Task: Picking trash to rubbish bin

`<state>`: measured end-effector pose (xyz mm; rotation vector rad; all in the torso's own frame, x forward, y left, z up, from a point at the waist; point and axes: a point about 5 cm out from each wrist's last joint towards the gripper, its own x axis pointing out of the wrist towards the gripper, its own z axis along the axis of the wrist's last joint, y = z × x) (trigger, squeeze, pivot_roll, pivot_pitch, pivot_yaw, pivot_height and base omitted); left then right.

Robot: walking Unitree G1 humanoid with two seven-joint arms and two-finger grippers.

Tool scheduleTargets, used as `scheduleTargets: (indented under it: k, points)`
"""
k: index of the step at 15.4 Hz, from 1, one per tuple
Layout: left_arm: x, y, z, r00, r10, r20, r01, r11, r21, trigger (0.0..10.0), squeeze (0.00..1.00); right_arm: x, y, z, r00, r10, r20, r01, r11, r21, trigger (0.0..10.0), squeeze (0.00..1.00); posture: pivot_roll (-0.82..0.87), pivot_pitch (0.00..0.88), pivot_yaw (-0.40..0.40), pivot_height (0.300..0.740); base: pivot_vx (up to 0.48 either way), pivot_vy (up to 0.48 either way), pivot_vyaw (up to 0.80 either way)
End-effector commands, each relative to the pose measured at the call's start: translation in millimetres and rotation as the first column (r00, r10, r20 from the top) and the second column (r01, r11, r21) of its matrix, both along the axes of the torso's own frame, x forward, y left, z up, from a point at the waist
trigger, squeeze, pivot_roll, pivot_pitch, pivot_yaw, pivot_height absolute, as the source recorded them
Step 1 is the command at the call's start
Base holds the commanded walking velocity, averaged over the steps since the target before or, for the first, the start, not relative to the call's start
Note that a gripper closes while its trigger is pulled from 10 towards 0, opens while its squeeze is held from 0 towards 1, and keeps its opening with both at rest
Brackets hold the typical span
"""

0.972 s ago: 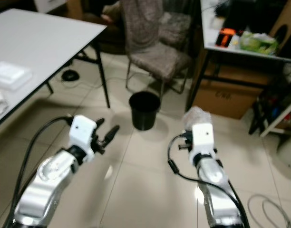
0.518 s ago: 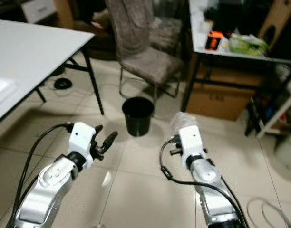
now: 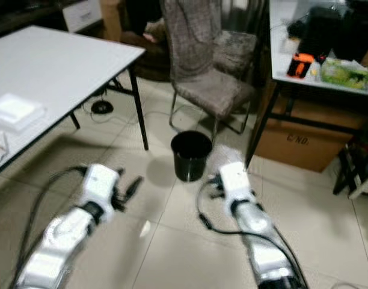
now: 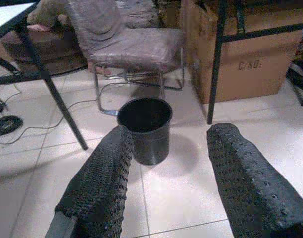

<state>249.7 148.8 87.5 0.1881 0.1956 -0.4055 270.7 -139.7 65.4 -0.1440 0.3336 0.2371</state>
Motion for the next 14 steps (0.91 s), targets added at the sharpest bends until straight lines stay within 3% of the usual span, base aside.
scheduleTargets:
  k: [1, 14]
  points:
    - [1.7, 7.8, 1.2, 1.0, 0.021, 0.011, -0.021, 0.999, 0.026, 10.0, 0.0, 2.3, 6.2, 4.5, 1.0, 0.016, 0.026, -0.017, 1.0, 0.01, 10.0, 0.0, -0.02, 0.037, -0.047, 0.74, 0.322, 0.0, 0.0]
    - [9.5, 5.8, 1.5, 1.0, -0.02, 0.014, 0.02, 0.999, 0.033, 10.0, 0.0, 0.5, 4.6, 1.7, 0.999, -0.005, 0.037, 0.005, 1.0, 0.014, 10.0, 0.0, -0.03, 0.036, -0.013, 0.74, 0.349, 0.0, 0.0]
